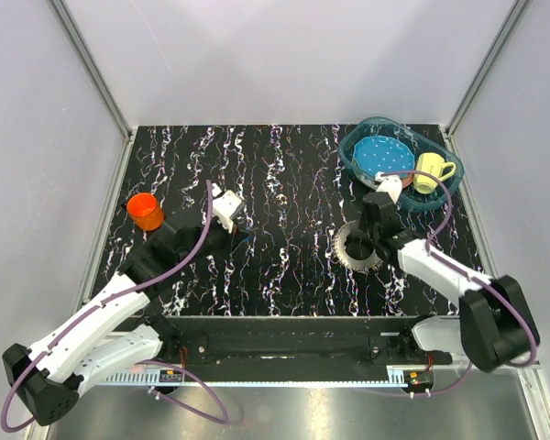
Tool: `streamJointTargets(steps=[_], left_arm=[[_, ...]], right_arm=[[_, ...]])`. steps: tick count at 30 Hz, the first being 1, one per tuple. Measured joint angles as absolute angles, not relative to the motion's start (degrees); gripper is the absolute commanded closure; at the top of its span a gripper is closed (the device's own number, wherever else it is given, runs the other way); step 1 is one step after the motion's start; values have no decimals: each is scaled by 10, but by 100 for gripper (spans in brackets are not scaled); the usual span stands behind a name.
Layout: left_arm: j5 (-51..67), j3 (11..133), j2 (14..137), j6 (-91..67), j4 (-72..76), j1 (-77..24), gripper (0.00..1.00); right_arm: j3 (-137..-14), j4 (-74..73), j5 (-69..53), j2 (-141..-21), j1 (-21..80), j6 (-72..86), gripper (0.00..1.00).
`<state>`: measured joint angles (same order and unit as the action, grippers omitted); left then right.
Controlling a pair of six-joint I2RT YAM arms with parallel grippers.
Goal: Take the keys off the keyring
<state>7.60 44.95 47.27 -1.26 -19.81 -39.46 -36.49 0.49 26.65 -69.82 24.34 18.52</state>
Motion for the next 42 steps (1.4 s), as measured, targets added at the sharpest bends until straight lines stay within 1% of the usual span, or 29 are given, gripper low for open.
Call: streamJointTargets(steps=[1,2,4,5,8,13,19,22,26,30,32,34,35,36,37,38,40,41,42], left_arm=[[76,449,473,-13,-199,-395,100],[76,448,473,-13,-199,-395,100],[75,448,474,-13,-199,-395,100],[75,448,475,-13,-199,-395,100],[69,448,487,-13,-197,-395,100],[56,449,531,-24,-197,-384,100],[54,481,614,-49,-201,-308,100],[43,532,691,-50,-211,-266,100],[35,611,815,-57,-215,-214,100],[34,669,927,-69,-225,-178,99],[34,687,978,-72,-233,-173,95],[32,698,1011,-73,-245,-173,89],[32,706,1027,-74,-253,-173,83],[31,716,1041,-75,-263,-173,70],[31,723,1050,-76,-271,-174,63],[30,729,1055,-79,-279,-174,47],[28,735,1053,-77,-289,-174,24],[27,736,1049,-77,-291,-174,17],[27,738,1043,-81,-296,-174,2]], right_arm=[[-372,11,258,-721,237,185,70],[-378,17,252,-737,234,183,60],[-394,21,240,-763,228,179,48],[-401,21,233,-768,227,177,33],[-425,17,212,-764,225,171,1],[-445,-28,134,-698,223,163,0],[-417,-105,3,-538,223,205,0],[-380,-130,-44,-445,223,223,0],[-355,-176,-71,-336,223,249,0],[-354,-198,-72,-291,223,278,0],[-350,-204,-74,-292,223,293,0],[-349,-218,-80,-302,223,306,0],[-349,-227,-83,-309,223,311,0],[-349,-236,-85,-318,223,315,0],[-350,-244,-86,-328,223,317,0],[-351,-256,-86,-337,223,319,0],[-354,-275,-83,-350,223,321,0],[-356,-285,-81,-355,223,322,0],[-359,-297,-76,-360,223,322,0]])
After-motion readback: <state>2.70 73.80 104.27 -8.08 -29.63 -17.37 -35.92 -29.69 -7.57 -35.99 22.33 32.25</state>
